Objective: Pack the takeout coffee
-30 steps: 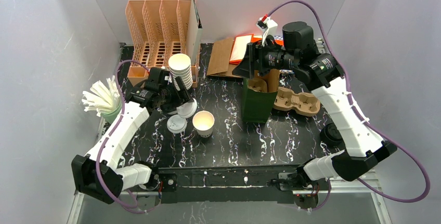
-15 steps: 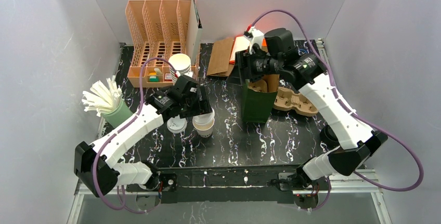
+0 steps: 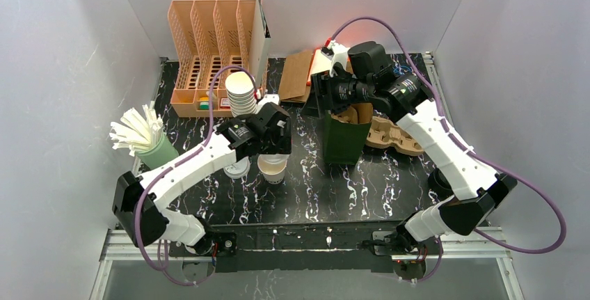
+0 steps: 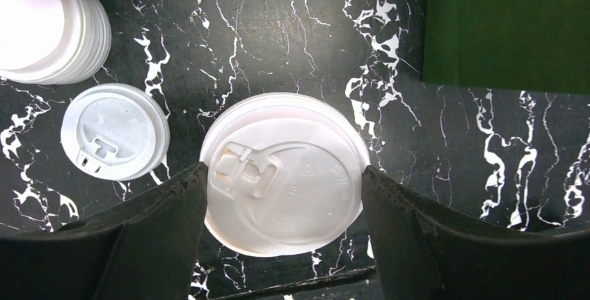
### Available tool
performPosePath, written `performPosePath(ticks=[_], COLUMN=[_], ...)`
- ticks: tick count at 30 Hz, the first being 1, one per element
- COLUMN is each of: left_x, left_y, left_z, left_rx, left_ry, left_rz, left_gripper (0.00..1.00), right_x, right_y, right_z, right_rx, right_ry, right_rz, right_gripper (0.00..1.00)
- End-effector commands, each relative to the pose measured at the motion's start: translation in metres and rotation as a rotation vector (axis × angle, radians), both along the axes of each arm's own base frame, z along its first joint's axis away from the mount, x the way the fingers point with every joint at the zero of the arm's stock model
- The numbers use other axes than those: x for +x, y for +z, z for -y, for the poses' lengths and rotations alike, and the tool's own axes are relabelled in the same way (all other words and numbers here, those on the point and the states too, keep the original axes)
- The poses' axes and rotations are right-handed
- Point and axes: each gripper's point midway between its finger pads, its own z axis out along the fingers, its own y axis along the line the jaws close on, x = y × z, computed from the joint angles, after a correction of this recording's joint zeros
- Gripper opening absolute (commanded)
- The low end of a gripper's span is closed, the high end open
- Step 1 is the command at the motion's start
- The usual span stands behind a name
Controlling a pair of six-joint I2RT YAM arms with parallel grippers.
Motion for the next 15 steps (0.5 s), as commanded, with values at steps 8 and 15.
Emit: performPosePath(ticks=[8,15], left_x=[-0.01,-0.018], left_y=[-0.007,-0.018], left_z=[-0.011,-0.011], left_rx=[0.14,0.148], left_ry=[-0.024,-0.036], left_rz=[-0.052,-0.108], left_gripper=[0.66,0.7], right_x=[-0.002,-0.002], right_y=[0.014,0.014], right_z=[0.002,0.001], right_rx=[0.038,0.038], right_ry=[-0.004,-0.001], right_rz=[0.049,0.051], right_gripper=[0.74,0.74])
